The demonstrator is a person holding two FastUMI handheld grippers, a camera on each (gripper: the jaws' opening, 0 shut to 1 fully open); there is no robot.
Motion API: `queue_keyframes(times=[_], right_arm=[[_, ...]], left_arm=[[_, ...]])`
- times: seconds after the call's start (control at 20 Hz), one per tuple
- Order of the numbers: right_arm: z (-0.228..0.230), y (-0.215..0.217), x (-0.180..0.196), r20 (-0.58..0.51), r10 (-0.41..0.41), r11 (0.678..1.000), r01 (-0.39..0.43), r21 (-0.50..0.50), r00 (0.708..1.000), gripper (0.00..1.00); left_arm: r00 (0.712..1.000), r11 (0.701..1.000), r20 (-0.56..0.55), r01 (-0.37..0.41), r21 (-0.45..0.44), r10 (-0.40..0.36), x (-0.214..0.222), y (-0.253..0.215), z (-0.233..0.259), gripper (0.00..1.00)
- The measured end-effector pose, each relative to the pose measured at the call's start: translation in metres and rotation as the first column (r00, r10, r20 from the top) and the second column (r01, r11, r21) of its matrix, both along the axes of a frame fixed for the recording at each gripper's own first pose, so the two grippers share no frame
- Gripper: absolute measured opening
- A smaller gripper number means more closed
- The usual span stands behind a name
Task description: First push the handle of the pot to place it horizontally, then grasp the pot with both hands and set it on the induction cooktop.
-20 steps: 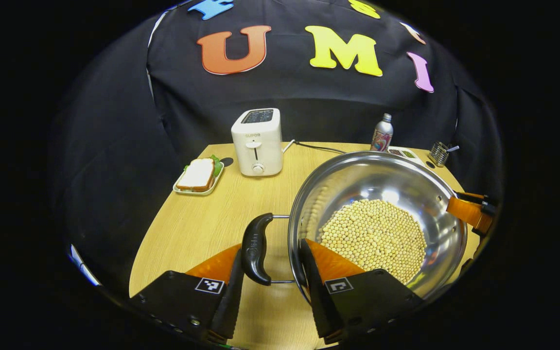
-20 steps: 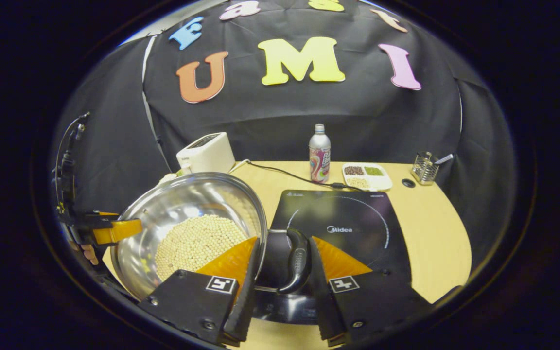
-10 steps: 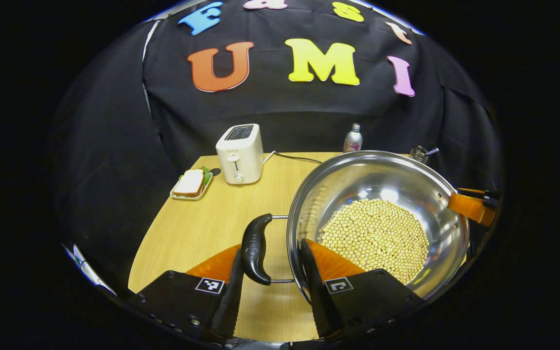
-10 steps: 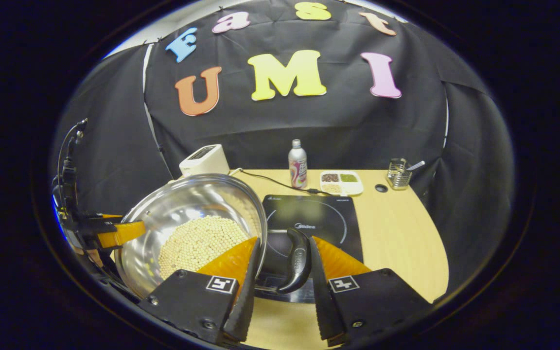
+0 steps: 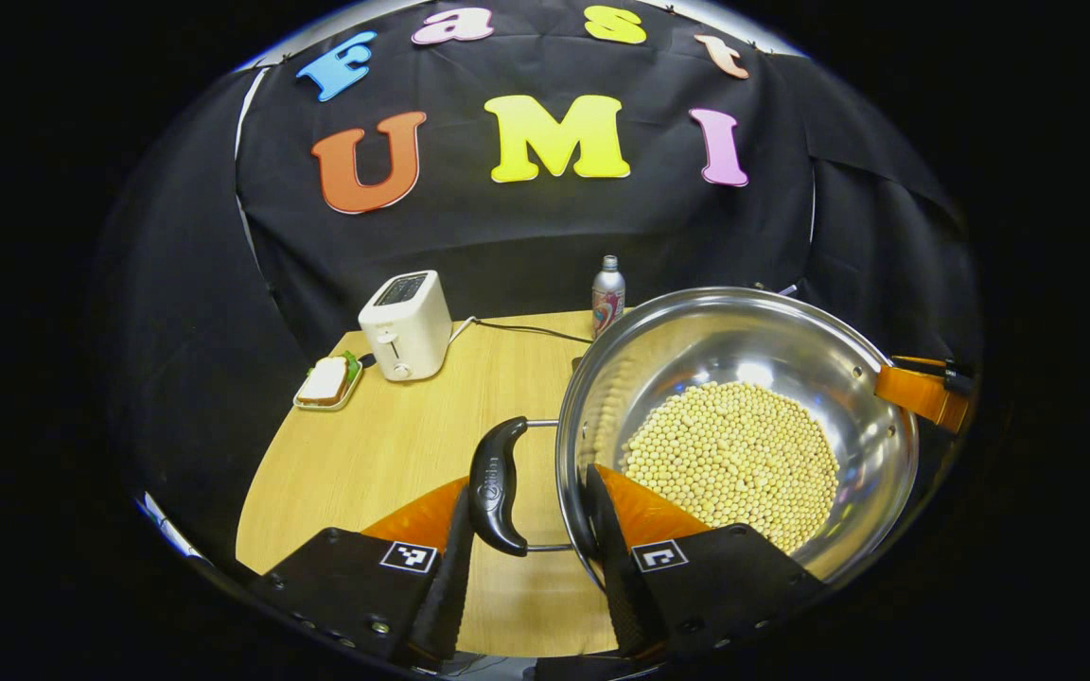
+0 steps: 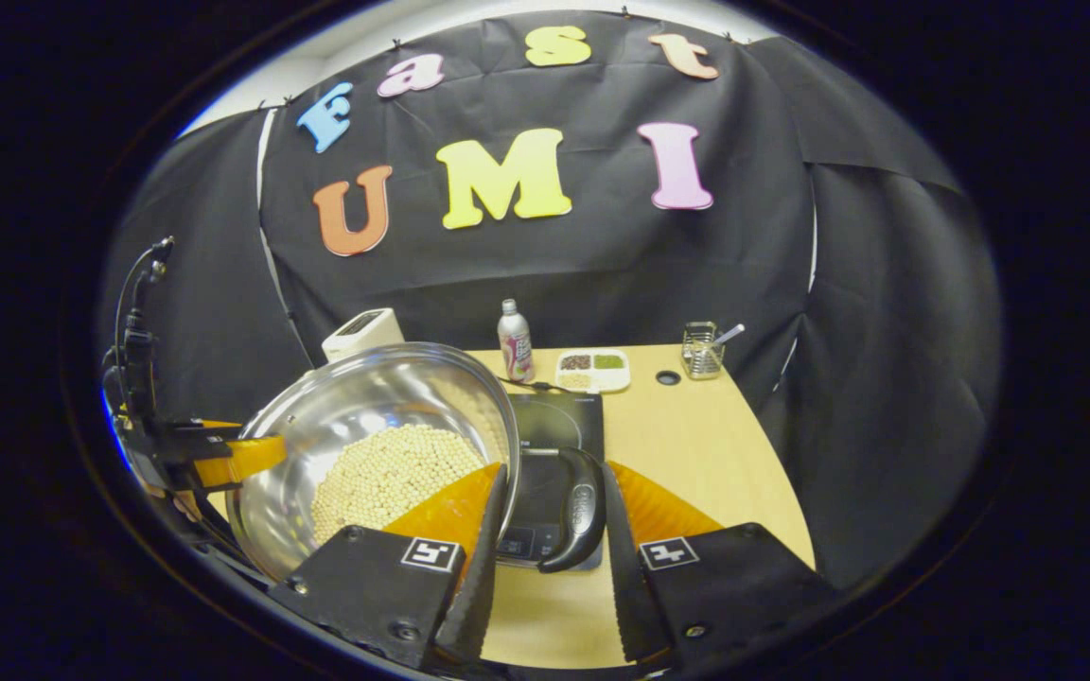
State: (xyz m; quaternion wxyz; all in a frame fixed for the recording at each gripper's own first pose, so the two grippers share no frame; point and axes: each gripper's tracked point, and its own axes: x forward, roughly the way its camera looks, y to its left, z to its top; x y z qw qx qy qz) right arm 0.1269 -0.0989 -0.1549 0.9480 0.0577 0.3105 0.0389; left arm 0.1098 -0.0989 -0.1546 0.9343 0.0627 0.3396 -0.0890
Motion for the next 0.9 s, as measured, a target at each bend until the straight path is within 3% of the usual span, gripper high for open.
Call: queue_keyframes(times=[0.35,0.9], right_arm=[[-0.006,-0.028,0.024,0.015,-0.016,1.000,0.016,-0.010,1.000,0.53],[-0.075,-0.037,0.133,-0.029,-0.027,1.000,0.027,-0.011,0.999,0.53]], left_arm=[[1.000,1.000,-0.002,0.014,-0.003,-0.014,0.026,-0.031,-0.007,0.60],[0.998,1.000,-0.067,0.010,-0.019,-0.012,0.128,-0.054,-0.078,0.60]])
